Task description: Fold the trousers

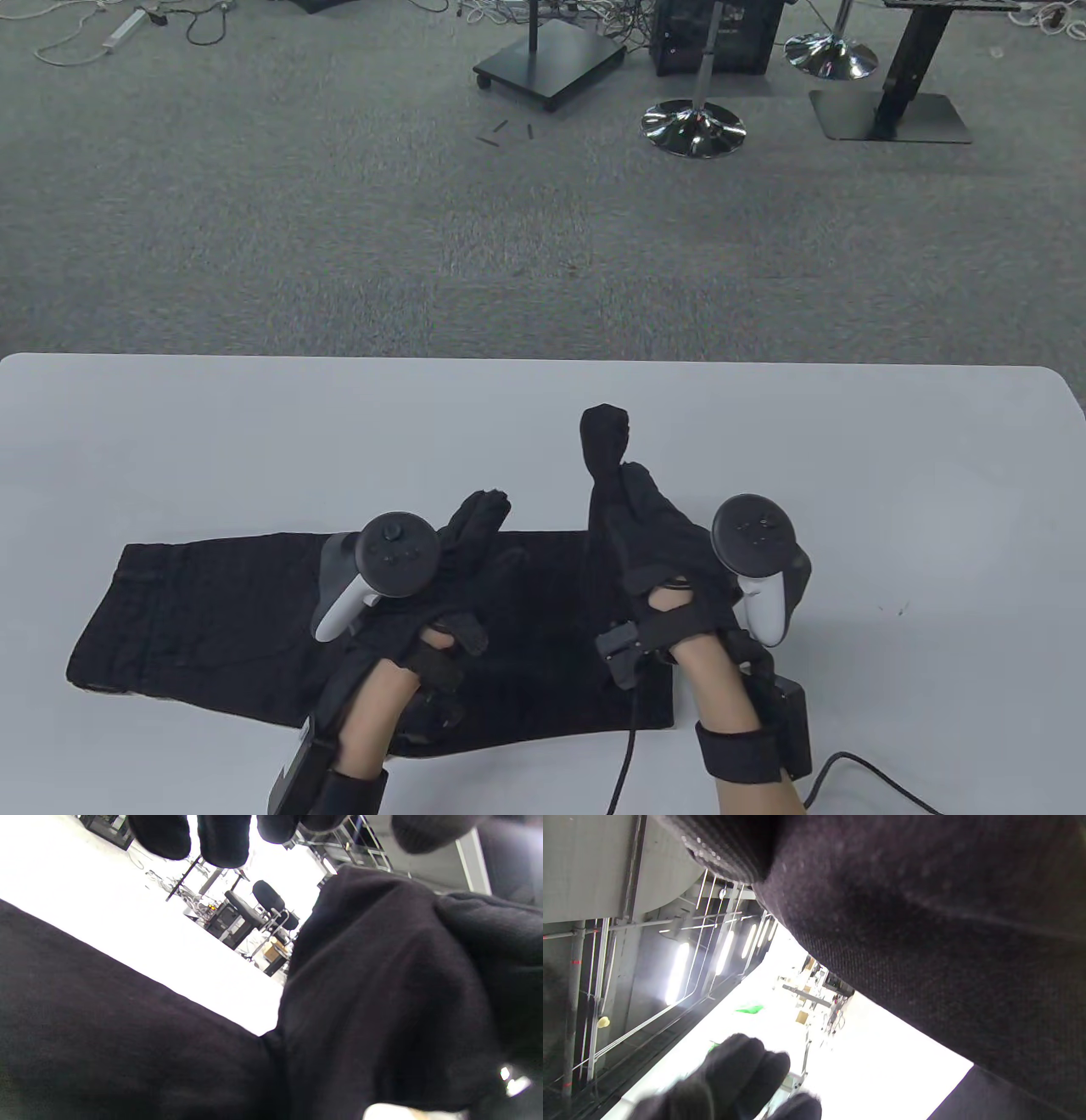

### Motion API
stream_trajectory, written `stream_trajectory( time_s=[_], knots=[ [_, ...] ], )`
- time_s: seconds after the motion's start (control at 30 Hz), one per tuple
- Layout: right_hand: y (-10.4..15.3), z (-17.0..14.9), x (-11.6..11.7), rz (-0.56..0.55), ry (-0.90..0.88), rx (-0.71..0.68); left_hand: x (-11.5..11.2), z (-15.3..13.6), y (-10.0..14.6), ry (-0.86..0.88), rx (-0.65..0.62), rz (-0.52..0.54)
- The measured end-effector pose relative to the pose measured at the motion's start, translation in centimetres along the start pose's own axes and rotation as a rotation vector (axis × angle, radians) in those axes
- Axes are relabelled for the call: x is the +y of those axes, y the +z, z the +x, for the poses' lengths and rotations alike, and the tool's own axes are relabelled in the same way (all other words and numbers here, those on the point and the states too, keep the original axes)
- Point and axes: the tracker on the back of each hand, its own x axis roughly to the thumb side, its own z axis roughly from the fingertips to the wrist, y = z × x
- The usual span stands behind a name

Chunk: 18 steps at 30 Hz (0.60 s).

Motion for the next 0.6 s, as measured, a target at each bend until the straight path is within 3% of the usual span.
stream_trajectory(
  time_s=[0.27,0.6],
  knots=[
    [-0.9,-1.7,4.1,0.078,-0.025,0.007,-1.2,-3.2,-0.8,0.174,0.002,-0.003],
    [-1.2,-2.9,6.3,0.148,0.015,0.004,-3.3,-4.8,-1.5,0.451,-0.020,-0.106]
  ],
)
